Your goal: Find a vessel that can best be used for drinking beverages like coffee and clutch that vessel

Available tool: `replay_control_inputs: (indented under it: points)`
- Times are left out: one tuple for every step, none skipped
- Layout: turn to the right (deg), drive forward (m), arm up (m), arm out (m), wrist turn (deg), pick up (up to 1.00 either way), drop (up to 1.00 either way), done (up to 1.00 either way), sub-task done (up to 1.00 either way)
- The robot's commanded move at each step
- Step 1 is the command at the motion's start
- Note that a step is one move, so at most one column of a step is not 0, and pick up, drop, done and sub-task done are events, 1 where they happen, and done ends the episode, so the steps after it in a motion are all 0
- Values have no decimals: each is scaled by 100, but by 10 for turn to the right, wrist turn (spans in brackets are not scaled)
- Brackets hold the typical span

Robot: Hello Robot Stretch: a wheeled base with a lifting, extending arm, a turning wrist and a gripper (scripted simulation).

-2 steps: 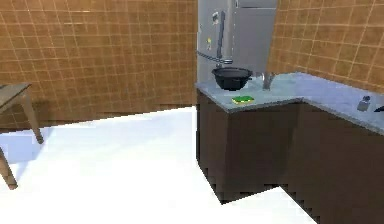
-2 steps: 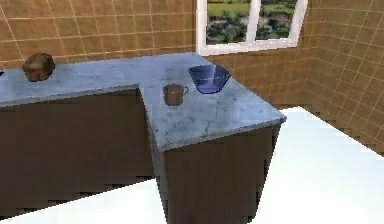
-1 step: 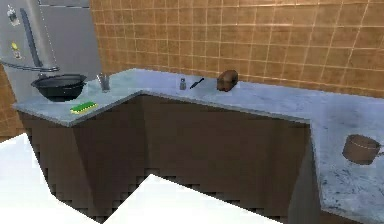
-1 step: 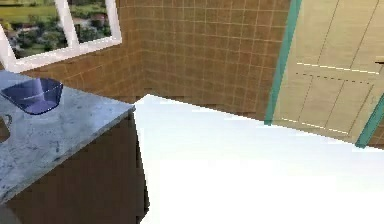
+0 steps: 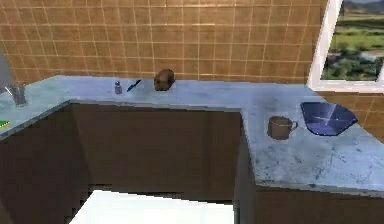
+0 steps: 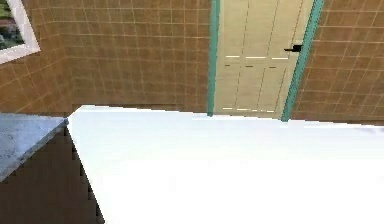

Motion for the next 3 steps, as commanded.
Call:
replay_control_inputs:
  points:
    - [0,50,0,0,0,0,0,0,0]
    - [-360,0,0,0,0,0,0,0,0]
    - [0,0,50,0,0,0,0,0,0]
